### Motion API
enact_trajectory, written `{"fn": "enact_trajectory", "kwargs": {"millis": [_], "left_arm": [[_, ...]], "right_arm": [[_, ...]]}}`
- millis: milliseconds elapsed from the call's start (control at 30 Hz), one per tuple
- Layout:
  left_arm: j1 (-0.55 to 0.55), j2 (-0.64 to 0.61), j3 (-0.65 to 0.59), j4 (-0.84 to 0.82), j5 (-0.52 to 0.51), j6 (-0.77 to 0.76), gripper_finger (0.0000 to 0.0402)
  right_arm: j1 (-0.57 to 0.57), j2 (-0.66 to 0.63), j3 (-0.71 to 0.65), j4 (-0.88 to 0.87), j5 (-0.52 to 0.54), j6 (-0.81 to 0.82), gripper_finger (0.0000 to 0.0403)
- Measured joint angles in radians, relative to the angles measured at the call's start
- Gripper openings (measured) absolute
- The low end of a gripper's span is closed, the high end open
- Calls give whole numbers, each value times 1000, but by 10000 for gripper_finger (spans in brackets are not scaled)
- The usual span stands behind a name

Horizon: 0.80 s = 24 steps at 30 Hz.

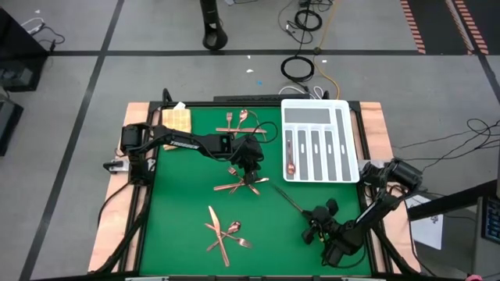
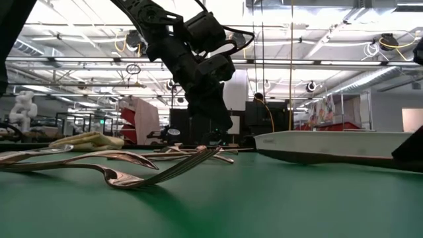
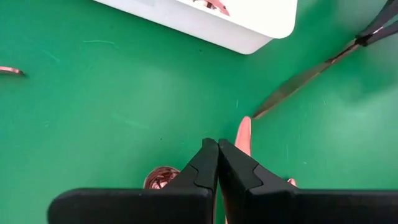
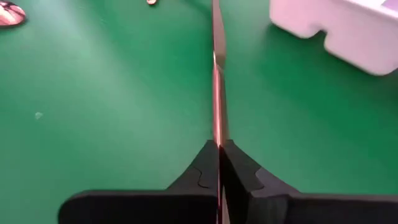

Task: Sort silverware
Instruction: Put the bottom right gold table knife into the silverware organizer, then put the middle right gold table knife into the silverware organizer

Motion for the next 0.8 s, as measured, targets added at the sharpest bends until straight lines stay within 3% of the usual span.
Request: {"fn": "enact_trajectory", "kwargs": {"millis": [500,567,667,800], "left_arm": [[0,0,0,10,0,-3,15],[0,0,0,13,0,-3,15],[0,0,0,19,0,-3,15],[0,0,0,36,4,-3,15]], "right_arm": [[-26,-86,0,-62,117,-65,2],[-27,-86,0,-77,103,-63,1],[-33,-86,0,-82,2,-78,6],[-21,-86,0,-47,-25,-114,53]]}}
